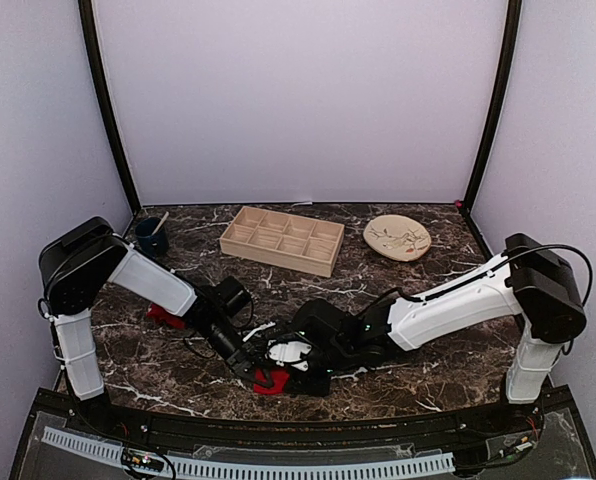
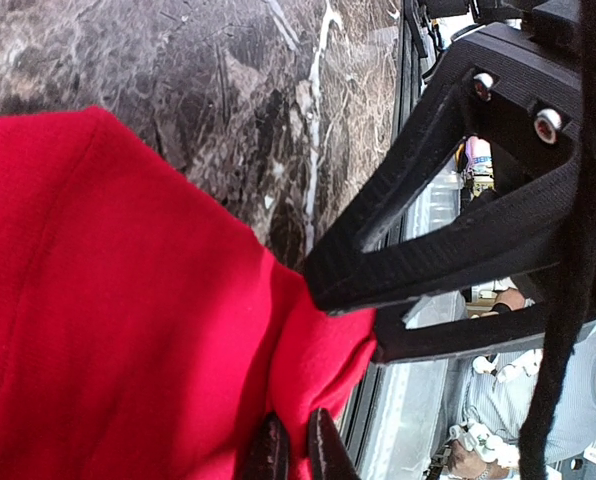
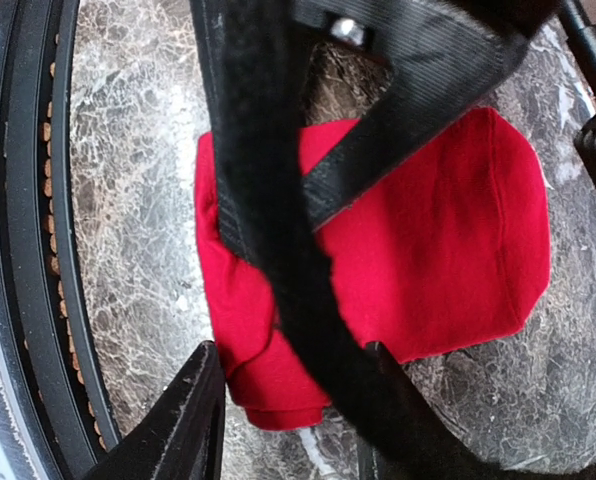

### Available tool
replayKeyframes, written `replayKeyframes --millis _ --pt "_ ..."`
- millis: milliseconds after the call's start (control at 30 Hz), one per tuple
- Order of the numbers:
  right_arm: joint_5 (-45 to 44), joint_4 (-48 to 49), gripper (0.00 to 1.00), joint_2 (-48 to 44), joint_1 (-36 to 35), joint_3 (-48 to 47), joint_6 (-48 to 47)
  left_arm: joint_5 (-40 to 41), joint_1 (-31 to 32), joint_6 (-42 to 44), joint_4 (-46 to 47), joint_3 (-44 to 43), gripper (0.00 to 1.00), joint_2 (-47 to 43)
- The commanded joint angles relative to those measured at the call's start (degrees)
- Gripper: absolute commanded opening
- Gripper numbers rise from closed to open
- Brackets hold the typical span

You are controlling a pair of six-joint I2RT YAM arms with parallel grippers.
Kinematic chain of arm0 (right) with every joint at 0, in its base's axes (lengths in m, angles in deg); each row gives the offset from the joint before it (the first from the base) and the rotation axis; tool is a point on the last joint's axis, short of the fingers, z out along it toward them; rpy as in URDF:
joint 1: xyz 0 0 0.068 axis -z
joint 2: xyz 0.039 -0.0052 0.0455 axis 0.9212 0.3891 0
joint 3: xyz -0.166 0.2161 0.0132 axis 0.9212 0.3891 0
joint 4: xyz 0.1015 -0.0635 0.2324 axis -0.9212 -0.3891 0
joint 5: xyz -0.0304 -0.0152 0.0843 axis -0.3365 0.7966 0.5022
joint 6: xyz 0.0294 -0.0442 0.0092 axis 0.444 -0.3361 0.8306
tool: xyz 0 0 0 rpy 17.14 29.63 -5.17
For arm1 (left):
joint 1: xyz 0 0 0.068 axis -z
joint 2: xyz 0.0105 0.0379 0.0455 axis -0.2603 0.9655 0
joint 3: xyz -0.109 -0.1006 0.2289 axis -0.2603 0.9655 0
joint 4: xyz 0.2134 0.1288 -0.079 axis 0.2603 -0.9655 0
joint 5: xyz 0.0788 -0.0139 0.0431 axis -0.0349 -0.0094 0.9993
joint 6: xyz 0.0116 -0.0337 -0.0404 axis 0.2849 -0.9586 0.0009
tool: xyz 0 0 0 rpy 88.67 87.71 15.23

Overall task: Roll the socks
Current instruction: Roll the sock at the center of the board.

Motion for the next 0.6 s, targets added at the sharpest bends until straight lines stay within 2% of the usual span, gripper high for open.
replayKeyframes --millis 0,567 --pt "0.3 0.7 0.41 0.8 -0.7 -1.4 -0.9 4.7 -0.1 1.5 -4.2 0.9 0.00 2.2" --pt "1.8 0.2 0.37 2.4 -1.3 -2.5 -2.0 4.3 -0.2 1.6 -4.4 0.6 0.00 2.9"
